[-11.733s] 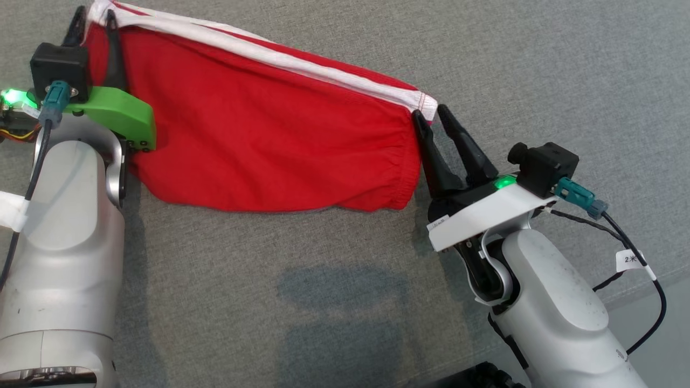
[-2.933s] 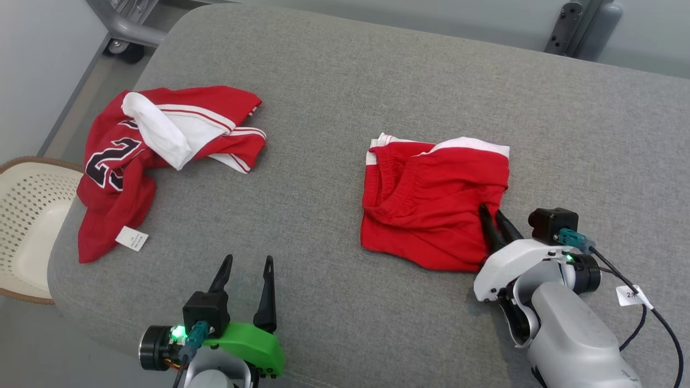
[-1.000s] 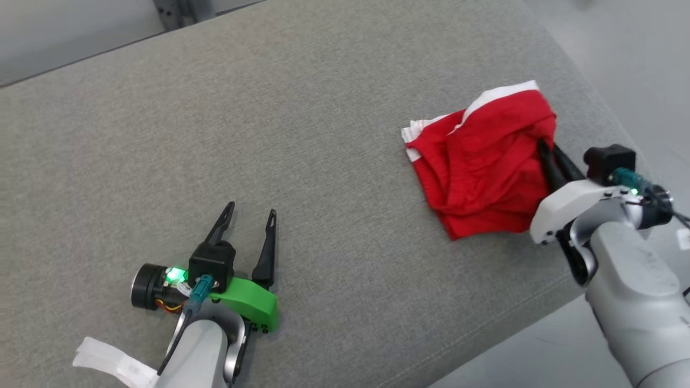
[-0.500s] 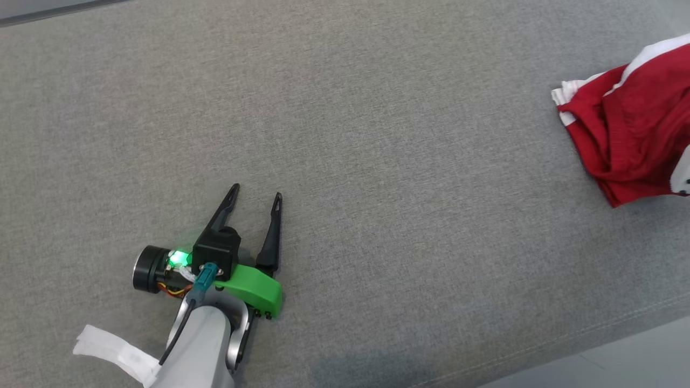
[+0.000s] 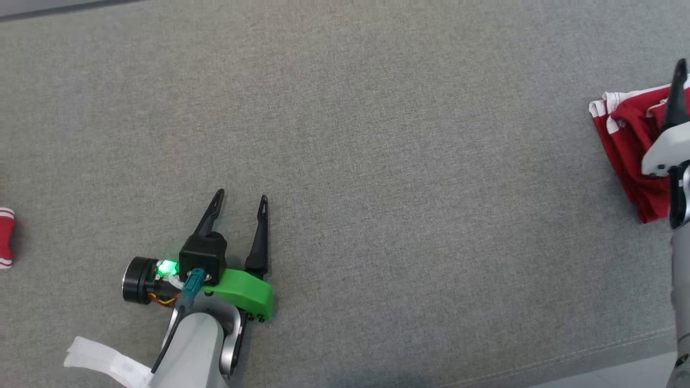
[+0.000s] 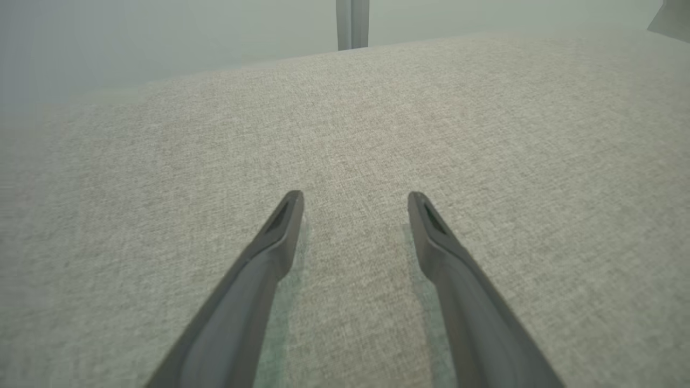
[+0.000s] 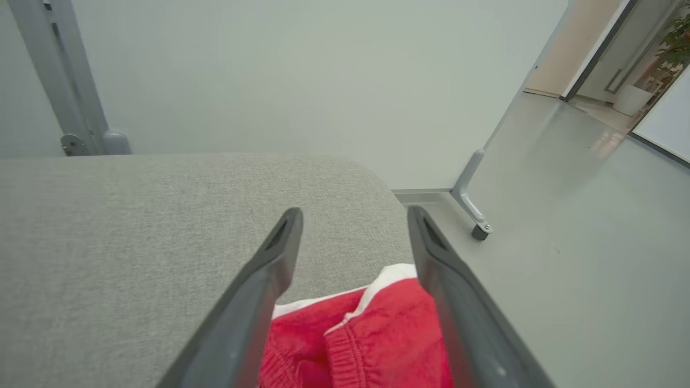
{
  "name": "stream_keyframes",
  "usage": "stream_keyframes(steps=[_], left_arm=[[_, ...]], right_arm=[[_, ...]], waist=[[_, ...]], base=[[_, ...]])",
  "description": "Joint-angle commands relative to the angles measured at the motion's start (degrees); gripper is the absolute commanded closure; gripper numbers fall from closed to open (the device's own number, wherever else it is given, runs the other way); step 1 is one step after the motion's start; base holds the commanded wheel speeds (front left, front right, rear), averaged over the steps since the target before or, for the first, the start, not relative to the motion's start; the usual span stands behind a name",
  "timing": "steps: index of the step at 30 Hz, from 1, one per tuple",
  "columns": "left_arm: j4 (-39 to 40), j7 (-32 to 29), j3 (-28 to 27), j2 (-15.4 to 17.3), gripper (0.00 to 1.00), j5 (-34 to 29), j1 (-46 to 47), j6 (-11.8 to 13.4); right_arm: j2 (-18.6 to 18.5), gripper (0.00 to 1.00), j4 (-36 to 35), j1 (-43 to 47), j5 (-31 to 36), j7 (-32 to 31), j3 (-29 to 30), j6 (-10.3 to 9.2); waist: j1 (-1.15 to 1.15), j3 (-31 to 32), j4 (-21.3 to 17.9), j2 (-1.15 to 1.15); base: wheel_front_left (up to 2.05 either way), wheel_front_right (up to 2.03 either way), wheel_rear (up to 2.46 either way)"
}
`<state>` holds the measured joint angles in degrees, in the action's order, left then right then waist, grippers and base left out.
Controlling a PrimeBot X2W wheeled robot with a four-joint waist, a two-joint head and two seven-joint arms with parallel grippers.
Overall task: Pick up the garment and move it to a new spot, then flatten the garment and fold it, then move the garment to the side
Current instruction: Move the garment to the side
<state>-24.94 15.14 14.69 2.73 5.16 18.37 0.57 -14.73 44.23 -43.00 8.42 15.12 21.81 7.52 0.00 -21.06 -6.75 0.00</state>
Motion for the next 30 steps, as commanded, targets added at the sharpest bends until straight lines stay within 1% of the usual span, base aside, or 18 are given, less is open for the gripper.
stream_keyframes(steps=[1,6,7,10,16,22,30], left_arm=[[0.3,0.0,-0.4,0.3,0.0,0.7,-0.9,0.5],[0.6,0.0,-1.7,0.3,0.0,1.7,-2.4,1.2],[0.8,0.0,-2.2,0.3,0.0,2.1,-3.1,1.6],[1.1,0.0,-3.1,0.3,0.0,2.9,-4.0,2.1],[1.3,0.0,-4.7,0.3,0.0,4.0,-6.0,2.7],[0.9,0.0,-6.3,0.3,0.0,4.3,-8.0,3.0],[0.7,0.0,-8.7,0.3,0.0,4.2,-11.0,2.9]], right_arm=[[1.1,0.0,-1.8,1.9,-0.6,0.0,-0.9,-0.07],[4.3,0.0,-6.9,6.5,-3.8,0.0,-5.0,-0.07],[5.4,0.0,-8.7,8.4,-5.2,0.0,-6.9,-0.07],[7.1,0.0,-11.6,11.5,-6.7,0.0,-9.7,-0.07],[9.5,0.0,-15.4,16.6,-9.4,0.0,-13.5,-0.07],[11.0,0.0,-17.5,21.2,-10.5,0.0,-16.2,-0.07],[11.8,0.0,-18.0,26.4,-12.8,0.0,-19.1,-0.07]], waist=[[0.0,1.9,0.7,0.0],[0.0,4.7,2.6,0.0],[0.0,5.7,3.6,0.0],[0.0,7.1,5.0,0.0],[0.0,9.4,7.8,0.0],[0.0,12.2,9.5,0.0],[0.0,16.3,9.6,0.0]], base=[[0.0,0.0,0.0],[0.0,0.0,0.0],[0.0,0.0,0.0],[0.0,0.0,0.0],[0.0,0.0,0.0],[0.0,0.0,0.0],[0.0,0.0,0.0]])
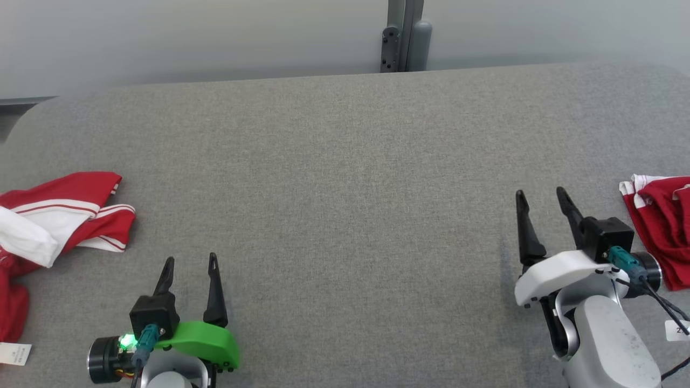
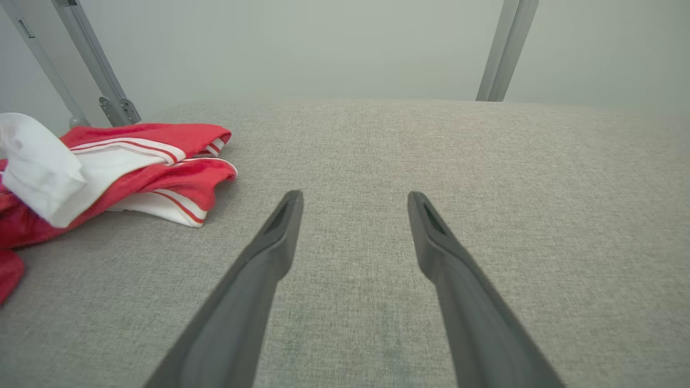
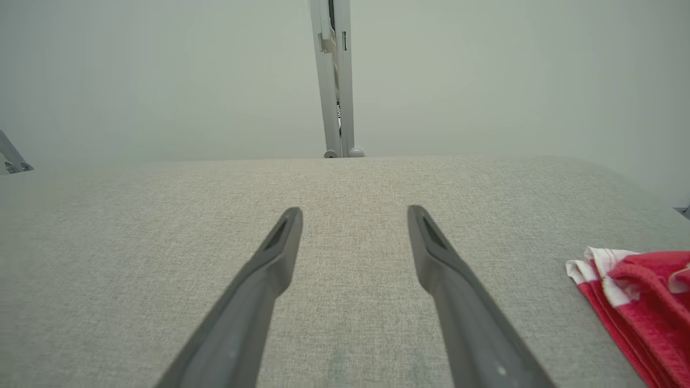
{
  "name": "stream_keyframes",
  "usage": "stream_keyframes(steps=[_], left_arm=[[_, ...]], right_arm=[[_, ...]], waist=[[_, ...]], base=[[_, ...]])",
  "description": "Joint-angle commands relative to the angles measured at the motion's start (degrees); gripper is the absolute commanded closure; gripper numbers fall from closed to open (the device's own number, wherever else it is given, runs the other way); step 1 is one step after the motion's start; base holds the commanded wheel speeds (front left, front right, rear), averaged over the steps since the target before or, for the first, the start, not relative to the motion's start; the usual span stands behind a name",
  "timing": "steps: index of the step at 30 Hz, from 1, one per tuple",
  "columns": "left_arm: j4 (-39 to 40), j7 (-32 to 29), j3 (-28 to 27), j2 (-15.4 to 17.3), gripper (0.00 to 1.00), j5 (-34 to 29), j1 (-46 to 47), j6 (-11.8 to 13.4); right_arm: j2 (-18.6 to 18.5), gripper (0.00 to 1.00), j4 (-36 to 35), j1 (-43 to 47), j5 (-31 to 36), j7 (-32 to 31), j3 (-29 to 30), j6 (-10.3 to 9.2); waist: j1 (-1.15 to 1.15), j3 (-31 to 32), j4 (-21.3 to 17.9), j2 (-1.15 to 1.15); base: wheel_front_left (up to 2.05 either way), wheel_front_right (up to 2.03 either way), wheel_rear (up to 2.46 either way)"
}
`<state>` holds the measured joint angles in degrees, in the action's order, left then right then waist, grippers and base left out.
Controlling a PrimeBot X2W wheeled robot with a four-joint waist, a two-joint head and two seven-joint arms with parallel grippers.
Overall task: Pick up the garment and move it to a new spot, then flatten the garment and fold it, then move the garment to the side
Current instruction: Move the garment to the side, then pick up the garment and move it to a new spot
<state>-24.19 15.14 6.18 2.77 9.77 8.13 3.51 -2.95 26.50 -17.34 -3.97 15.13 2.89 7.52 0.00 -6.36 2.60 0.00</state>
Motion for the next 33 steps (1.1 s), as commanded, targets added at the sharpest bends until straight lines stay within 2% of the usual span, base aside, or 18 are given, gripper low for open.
stream_keyframes(steps=[1,9,21,28,33], left_arm=[[0.0,0.0,-0.4,0.2,0.0,-0.5,-1.1,-0.1],[0.3,0.0,-2.3,0.2,0.0,-0.5,-3.8,0.2],[1.4,0.0,-3.2,0.2,0.0,-0.2,-4.9,0.2],[1.6,0.0,-2.7,0.2,0.0,0.2,-3.8,0.5],[1.9,0.0,-2.8,0.3,0.0,0.3,-2.9,0.7]], right_arm=[[0.0,0.0,-0.3,1.2,-0.9,0.0,-0.6,-0.07],[0.0,0.0,-0.6,4.6,-4.2,0.0,-3.5,-0.07],[0.0,0.0,-1.4,6.4,-5.2,0.0,-3.9,-0.07],[0.0,0.0,-1.5,6.3,-5.4,0.0,-4.2,-0.07],[0.0,0.0,-1.6,5.6,-5.5,0.0,-4.5,-0.07]], waist=[[0.0,2.0,0.1,0.0],[0.0,5.2,-1.4,0.0],[0.0,5.5,-1.8,0.0],[0.0,4.2,0.5,0.0],[0.0,3.2,4.5,0.0]], base=[[0.0,0.0,0.0],[0.0,0.0,0.0],[0.0,0.0,0.0],[0.0,0.0,0.0],[0.0,0.0,0.0]])
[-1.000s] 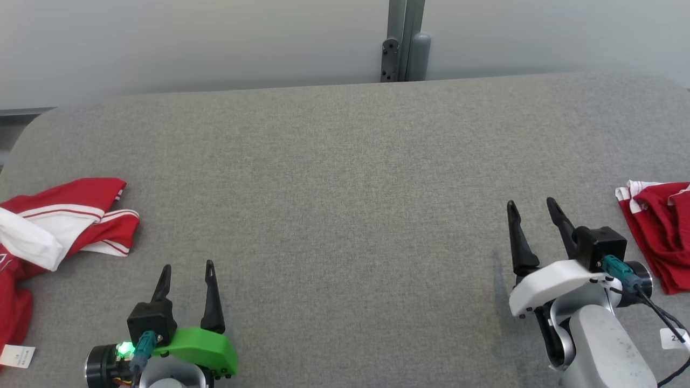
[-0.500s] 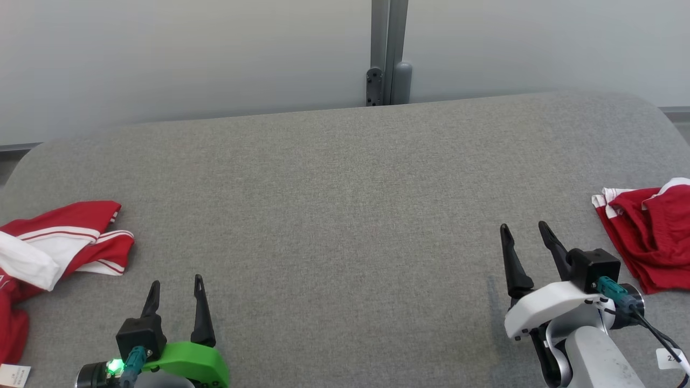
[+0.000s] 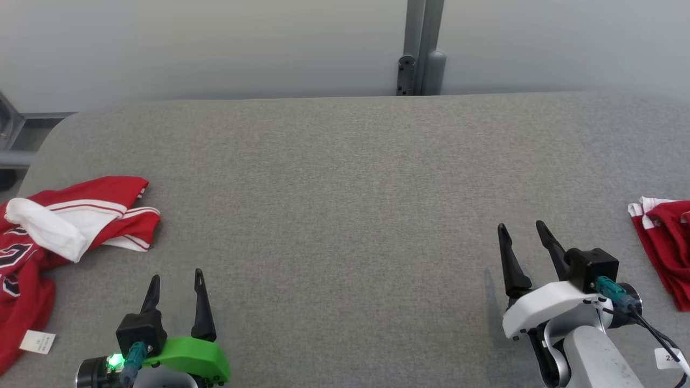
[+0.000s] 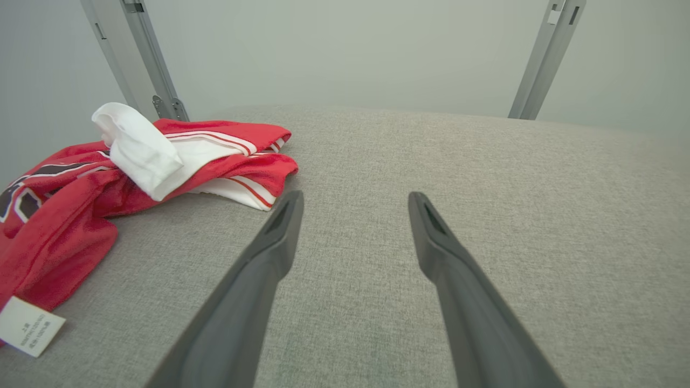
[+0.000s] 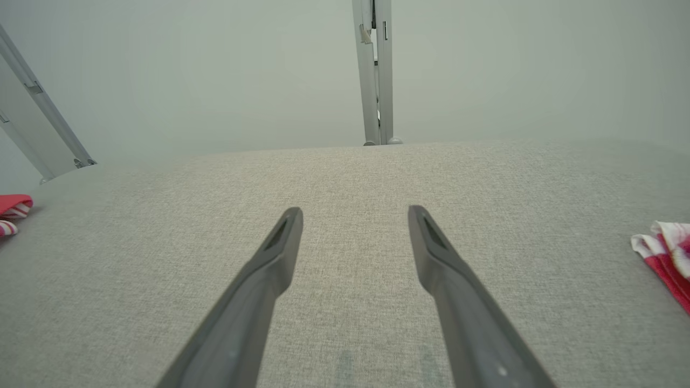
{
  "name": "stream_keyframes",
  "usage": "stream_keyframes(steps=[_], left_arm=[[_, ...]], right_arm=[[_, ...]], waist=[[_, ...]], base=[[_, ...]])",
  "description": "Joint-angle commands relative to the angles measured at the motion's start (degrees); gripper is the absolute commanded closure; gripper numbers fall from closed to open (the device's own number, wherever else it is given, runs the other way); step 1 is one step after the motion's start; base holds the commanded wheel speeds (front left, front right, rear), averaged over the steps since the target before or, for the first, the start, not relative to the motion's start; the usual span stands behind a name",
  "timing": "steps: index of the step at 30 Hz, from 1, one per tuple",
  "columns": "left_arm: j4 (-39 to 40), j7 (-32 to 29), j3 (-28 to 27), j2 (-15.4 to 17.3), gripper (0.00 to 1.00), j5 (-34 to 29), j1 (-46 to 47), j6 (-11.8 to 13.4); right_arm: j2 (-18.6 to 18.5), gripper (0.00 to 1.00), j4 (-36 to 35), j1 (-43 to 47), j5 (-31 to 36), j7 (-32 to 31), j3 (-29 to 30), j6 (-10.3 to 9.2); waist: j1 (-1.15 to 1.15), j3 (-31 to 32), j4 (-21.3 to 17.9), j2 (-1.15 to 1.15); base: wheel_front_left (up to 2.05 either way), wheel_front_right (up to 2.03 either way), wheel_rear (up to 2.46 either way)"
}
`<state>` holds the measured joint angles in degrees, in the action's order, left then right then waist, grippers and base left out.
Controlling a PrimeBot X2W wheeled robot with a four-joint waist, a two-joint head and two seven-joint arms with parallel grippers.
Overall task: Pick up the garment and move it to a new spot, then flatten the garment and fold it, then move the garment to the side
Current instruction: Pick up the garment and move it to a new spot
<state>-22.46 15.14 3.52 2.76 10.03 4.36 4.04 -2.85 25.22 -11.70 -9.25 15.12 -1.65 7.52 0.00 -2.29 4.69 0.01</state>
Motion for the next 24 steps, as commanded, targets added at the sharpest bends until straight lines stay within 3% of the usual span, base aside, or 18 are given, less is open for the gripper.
stream_keyframes(steps=[1,16,24], left_arm=[[0.2,0.0,-0.3,0.3,0.0,0.0,0.7,0.3],[0.8,0.0,-3.5,0.3,0.0,0.0,-1.9,0.5],[1.6,0.0,-5.1,0.2,0.0,0.1,-3.1,1.0]], right_arm=[[-0.1,0.0,-0.3,-0.1,-0.2,0.0,-0.3,-0.07],[-0.1,0.0,0.1,0.8,-0.3,0.0,-2.9,-0.07],[-0.2,0.0,0.3,0.7,-1.1,0.0,-4.0,-0.07]], waist=[[0.0,-1.0,3.1,-0.01],[0.0,-1.1,19.4,-0.01],[0.0,-1.0,24.2,-0.01]], base=[[0.0,0.0,0.0],[0.0,0.0,0.0],[0.0,0.0,0.0]])
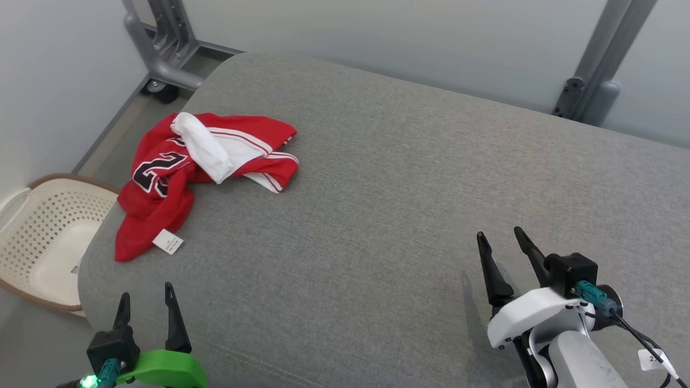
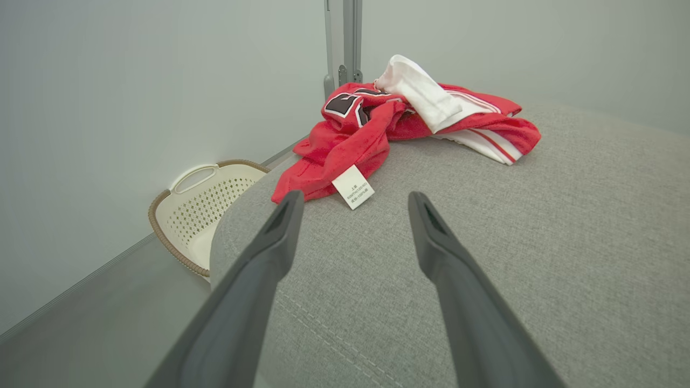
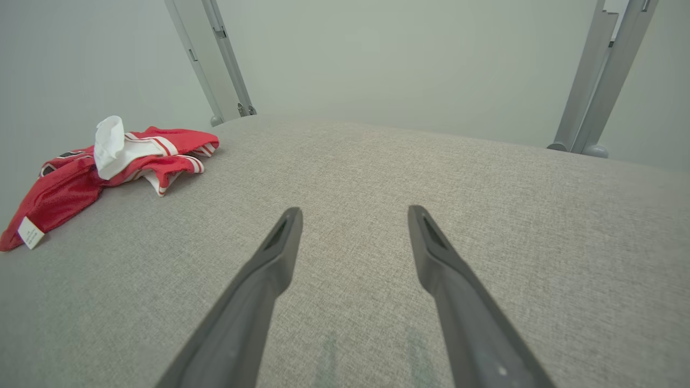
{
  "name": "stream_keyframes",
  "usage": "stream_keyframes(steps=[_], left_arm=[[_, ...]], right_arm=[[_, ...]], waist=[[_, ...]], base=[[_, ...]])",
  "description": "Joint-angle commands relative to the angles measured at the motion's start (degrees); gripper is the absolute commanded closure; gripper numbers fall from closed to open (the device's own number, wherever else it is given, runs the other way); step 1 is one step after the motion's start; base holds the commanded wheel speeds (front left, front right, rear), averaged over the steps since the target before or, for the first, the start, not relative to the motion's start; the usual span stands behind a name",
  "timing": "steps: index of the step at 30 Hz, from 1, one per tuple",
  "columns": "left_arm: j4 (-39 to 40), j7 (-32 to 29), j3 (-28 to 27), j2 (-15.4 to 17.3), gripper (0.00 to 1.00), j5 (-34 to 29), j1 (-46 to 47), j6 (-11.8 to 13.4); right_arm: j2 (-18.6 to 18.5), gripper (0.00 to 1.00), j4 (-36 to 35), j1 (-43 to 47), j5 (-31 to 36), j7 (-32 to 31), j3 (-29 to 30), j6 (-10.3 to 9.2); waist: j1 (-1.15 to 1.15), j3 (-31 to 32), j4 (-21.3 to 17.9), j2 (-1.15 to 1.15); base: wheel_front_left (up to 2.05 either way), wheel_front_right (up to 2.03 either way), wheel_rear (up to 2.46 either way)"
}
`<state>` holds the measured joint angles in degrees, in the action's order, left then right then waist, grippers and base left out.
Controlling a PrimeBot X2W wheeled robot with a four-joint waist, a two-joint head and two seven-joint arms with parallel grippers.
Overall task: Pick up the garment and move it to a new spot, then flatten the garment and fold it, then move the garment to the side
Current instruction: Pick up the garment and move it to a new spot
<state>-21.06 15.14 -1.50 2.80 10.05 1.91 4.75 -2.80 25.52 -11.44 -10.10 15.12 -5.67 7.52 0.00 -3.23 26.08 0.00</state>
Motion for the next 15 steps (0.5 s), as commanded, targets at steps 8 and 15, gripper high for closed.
stream_keyframes(steps=[8,15], left_arm=[[0.6,0.0,-0.8,0.2,0.0,1.2,-1.1,0.4],[-0.8,0.0,-1.1,0.2,0.0,2.6,0.4,-0.2]], right_arm=[[-0.2,0.0,-0.1,-0.4,0.0,0.0,-0.5,-0.07],[-0.2,0.0,-0.4,-1.7,1.5,0.0,-0.3,-0.07]], waist=[[0.0,-1.0,4.0,0.0],[0.0,-3.0,2.1,0.0]], base=[[0.0,0.0,0.0],[0.0,0.0,0.0]])
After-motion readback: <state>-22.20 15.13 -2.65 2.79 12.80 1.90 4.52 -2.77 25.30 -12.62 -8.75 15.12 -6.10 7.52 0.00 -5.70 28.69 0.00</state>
